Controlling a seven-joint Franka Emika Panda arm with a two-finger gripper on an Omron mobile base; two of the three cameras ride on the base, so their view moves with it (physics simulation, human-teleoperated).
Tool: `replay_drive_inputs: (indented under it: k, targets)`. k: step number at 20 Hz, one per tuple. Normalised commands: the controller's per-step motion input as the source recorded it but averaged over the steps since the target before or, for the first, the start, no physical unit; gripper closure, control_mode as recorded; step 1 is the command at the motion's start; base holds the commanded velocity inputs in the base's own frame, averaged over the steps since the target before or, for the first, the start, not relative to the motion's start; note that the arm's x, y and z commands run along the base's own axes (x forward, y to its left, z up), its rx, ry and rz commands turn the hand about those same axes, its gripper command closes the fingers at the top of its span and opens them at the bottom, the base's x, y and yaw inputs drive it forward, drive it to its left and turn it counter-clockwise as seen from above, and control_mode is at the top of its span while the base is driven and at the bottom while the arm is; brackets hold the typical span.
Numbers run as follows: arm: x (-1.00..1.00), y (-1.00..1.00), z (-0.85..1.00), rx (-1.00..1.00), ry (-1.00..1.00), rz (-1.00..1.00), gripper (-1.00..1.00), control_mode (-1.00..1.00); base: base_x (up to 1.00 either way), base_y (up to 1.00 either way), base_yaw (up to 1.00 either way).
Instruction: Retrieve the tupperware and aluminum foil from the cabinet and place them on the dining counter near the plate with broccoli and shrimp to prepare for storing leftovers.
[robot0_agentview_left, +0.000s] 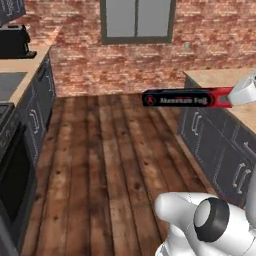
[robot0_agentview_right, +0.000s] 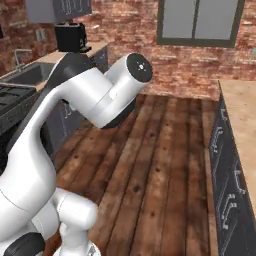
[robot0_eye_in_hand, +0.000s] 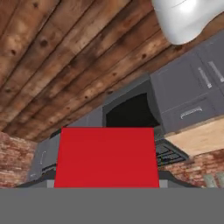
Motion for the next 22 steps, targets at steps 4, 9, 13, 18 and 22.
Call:
replay_drive_inputs:
  k: [4,9,13,18,22]
  targets:
    - [0.0,0.0,0.0,0.0,0.0,0.0,1.0,1.0,0.0,0.0,-0.93]
    - [0.0,0.0,0.0,0.0,0.0,0.0,1.0,1.0,-0.04,-0.01,-0.88]
    - [0.0,0.0,0.0,0.0,0.0,0.0,1.0,1.0,-0.11,0.0,-0.85]
    - [0.0,0.0,0.0,0.0,0.0,0.0,1.0,1.0,0.0,-0.03,-0.84]
    - [0.0,0.0,0.0,0.0,0.0,0.0,1.0,1.0,0.0,0.24,-0.7]
